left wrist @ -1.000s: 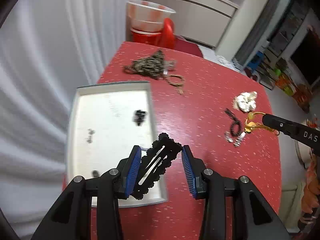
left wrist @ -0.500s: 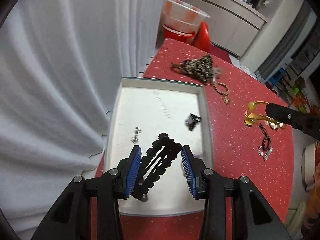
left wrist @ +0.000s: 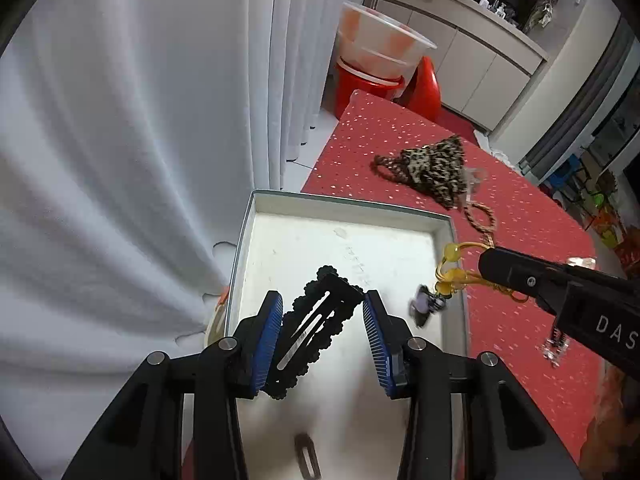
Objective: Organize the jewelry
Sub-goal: 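Carry both items over the white tray and open both tools inside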
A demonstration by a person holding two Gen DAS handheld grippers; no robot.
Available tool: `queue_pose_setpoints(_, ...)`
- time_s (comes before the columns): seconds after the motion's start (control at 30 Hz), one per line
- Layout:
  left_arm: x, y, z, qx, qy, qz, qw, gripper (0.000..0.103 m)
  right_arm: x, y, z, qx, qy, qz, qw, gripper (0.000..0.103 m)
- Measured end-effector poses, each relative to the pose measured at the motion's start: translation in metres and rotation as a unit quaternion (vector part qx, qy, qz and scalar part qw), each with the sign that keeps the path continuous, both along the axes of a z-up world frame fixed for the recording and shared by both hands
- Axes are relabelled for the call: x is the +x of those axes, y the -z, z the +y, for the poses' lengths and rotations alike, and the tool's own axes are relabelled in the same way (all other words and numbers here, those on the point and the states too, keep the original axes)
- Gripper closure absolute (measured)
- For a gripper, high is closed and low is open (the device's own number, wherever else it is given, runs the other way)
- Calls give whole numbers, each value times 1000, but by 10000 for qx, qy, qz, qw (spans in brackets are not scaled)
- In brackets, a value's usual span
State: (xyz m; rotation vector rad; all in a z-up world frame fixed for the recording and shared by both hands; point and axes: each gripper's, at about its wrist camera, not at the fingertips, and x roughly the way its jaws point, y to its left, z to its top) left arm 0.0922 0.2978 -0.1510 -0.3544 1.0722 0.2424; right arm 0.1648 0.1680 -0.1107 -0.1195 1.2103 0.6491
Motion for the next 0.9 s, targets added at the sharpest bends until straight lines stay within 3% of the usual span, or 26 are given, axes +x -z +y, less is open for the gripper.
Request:
queue_pose_setpoints(0.5, 35, 54, 0, 271, 38, 320, 9991, 59, 34, 77, 12, -95, 227, 367, 9990, 99)
queue_pose_setpoints(0.83, 41, 68, -8, 486, 124, 532, 9973, 58, 41, 93, 4, -61, 343, 569, 9978, 97)
queue_pose_setpoints(0.9, 41, 69, -10, 537, 123, 568, 9969, 56, 41, 91, 2, -48, 346, 566, 9978, 88)
